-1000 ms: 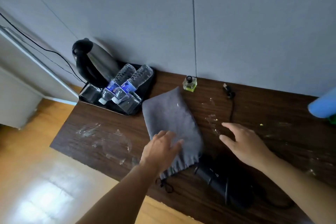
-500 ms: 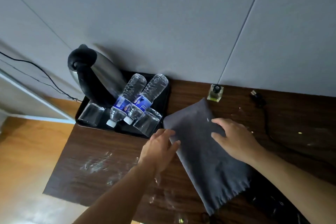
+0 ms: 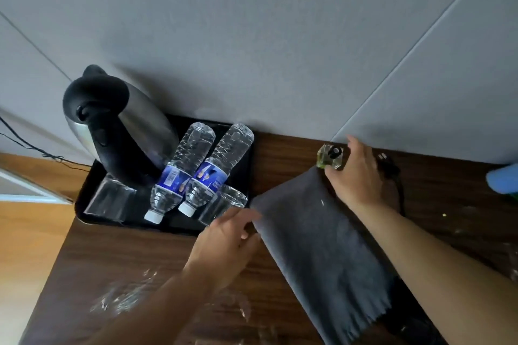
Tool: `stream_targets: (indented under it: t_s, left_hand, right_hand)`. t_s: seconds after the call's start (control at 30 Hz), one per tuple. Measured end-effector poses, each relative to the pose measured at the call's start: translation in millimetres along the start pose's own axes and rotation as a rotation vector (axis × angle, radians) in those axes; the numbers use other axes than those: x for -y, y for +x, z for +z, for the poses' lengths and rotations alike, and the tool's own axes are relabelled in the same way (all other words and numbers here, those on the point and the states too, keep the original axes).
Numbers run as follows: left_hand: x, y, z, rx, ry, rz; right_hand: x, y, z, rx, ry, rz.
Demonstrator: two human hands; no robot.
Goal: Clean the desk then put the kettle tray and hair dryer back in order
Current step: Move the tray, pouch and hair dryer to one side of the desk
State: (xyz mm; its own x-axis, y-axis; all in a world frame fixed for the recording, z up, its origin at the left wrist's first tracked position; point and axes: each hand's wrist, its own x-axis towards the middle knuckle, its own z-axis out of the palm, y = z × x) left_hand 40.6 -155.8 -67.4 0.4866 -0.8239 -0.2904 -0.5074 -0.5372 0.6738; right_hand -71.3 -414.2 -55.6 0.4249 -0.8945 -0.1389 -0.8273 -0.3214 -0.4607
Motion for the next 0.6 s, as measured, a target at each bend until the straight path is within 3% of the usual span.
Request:
stream_targets:
  t_s: [0.23,0.47,0.6]
  left_hand:
    - [6,-9,-11,-0.049,-0.051,-0.06]
    - [10,-8,-18,-0.076,-0.074,-0.067]
    - [14,-16,-24,-0.126,-0.097,-0.08]
  right_hand:
    - [4,51,11,0.285,-0.192,-0.058]
    - [9,36,21,0.207,-0.312,-0.072]
    - [47,22,9,0.11,-0.323,-0.186]
